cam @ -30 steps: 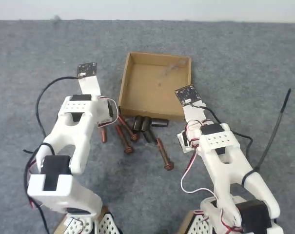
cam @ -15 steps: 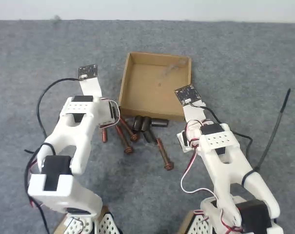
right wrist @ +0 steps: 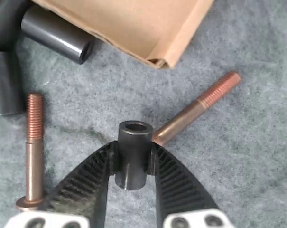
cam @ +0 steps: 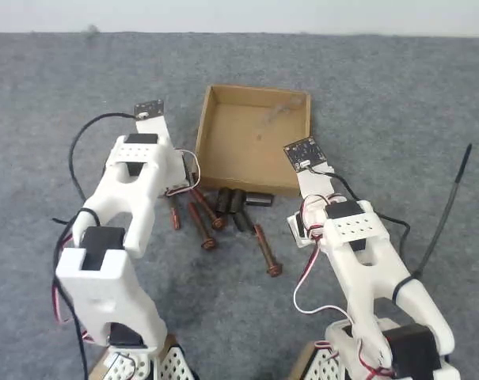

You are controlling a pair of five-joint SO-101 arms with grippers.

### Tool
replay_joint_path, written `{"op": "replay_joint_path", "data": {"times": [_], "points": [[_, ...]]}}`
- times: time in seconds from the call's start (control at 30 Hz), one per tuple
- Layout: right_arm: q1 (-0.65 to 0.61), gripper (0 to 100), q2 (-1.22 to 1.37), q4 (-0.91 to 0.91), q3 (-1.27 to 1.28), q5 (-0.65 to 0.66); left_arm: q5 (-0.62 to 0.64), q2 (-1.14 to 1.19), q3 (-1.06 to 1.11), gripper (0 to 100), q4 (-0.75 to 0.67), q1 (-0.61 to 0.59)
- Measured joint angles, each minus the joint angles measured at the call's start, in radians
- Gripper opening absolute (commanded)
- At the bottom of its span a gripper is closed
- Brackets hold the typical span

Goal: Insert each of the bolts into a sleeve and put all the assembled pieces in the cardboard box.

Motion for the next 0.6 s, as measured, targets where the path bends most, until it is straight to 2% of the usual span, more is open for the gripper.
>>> {"op": "replay_joint_path", "data": {"times": [0.33,0.6], "points": [[0.0,0.6,0.0,0.0,0.0,0.0,0.0,-0.015,0.02,1,-0.015,0.0],[0.0,0.6,0.0,-0.002,0.0,0.0,0.005,-0.272,0.35,1,-0.285,-0.005]]}}
